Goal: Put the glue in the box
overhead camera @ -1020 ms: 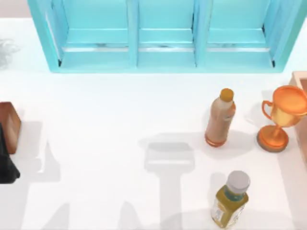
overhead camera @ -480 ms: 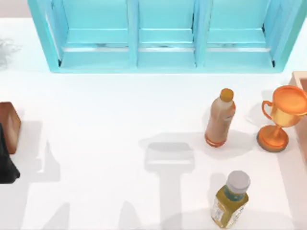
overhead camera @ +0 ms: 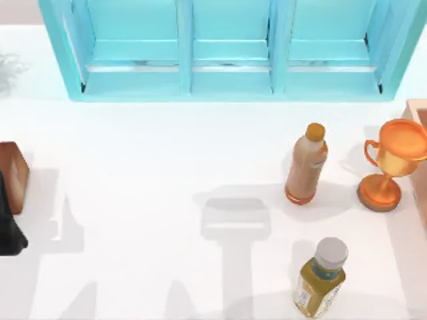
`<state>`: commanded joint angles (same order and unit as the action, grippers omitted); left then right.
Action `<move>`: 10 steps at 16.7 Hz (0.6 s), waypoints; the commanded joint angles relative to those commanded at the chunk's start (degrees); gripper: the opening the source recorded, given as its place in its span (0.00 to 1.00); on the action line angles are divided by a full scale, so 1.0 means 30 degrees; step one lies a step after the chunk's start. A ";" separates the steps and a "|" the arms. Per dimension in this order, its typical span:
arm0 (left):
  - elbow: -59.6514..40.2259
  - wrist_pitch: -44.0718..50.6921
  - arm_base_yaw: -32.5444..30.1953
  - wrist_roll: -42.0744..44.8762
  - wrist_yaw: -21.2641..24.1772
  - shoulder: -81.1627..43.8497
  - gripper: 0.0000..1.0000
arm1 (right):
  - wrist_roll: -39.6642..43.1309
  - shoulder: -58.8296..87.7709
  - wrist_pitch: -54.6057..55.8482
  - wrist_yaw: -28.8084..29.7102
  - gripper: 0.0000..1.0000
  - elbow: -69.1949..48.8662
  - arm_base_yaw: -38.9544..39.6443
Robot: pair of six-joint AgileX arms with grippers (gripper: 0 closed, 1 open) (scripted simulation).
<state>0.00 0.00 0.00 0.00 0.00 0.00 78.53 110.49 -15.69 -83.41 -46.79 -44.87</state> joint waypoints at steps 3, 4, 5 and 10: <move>0.0000 0.0000 0.0000 0.0000 0.0000 0.0000 1.00 | 0.0000 0.0000 0.0000 0.0000 0.45 0.0000 0.0000; 0.0000 0.0000 0.0000 0.0000 0.0000 0.0000 1.00 | 0.0000 0.0000 0.0000 0.0000 0.53 0.0000 0.0000; 0.0000 0.0000 0.0000 0.0000 0.0000 0.0000 1.00 | 0.0000 0.0000 0.0000 0.0000 0.60 0.0000 0.0000; 0.0000 0.0000 0.0000 0.0000 0.0000 0.0000 1.00 | 0.0000 0.0000 0.0000 0.0000 0.98 0.0000 0.0000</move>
<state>0.00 0.00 0.00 0.00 0.00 0.00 78.53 110.49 -15.69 -83.41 -46.79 -44.87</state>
